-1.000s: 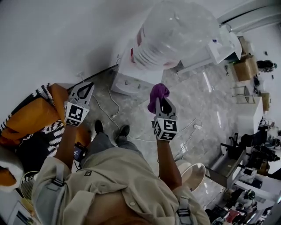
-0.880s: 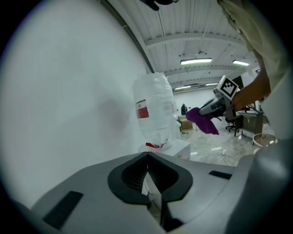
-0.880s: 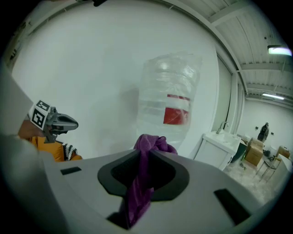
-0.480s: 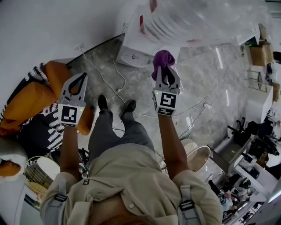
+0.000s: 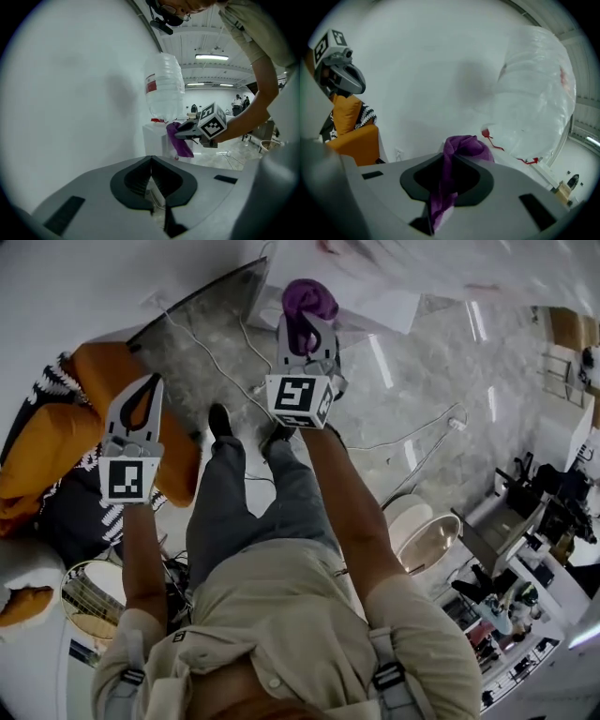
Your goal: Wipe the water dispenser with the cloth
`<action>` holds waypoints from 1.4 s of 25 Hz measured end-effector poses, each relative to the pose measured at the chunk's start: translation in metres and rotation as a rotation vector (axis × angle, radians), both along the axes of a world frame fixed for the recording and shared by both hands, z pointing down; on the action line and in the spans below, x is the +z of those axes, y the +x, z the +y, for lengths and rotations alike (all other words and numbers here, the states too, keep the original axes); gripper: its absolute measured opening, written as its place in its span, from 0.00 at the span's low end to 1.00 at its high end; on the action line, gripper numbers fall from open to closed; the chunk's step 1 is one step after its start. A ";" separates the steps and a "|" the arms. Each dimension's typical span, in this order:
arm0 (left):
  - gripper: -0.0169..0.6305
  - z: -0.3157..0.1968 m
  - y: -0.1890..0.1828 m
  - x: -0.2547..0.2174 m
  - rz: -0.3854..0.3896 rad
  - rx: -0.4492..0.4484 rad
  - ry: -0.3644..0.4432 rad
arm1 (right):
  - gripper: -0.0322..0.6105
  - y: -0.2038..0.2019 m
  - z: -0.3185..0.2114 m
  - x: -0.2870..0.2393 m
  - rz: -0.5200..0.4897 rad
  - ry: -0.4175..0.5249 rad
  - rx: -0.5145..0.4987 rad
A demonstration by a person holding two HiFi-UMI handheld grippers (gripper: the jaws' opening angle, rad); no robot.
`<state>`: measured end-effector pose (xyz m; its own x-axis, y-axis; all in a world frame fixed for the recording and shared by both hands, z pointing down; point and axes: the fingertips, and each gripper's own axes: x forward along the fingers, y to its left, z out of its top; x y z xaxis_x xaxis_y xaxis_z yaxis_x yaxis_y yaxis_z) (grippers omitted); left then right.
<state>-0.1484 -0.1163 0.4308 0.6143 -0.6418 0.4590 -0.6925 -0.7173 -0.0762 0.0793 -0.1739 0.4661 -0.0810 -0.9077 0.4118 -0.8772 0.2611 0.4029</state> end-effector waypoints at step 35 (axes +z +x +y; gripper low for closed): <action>0.05 0.017 0.007 0.045 -0.036 0.105 -0.024 | 0.16 0.004 -0.006 0.056 -0.122 -0.044 0.110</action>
<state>-0.1411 -0.0992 0.4762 0.6605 -0.5634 0.4963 -0.6104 -0.7878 -0.0820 0.0832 -0.1796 0.5223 -0.0336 -0.8953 0.4442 -0.9431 0.1755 0.2825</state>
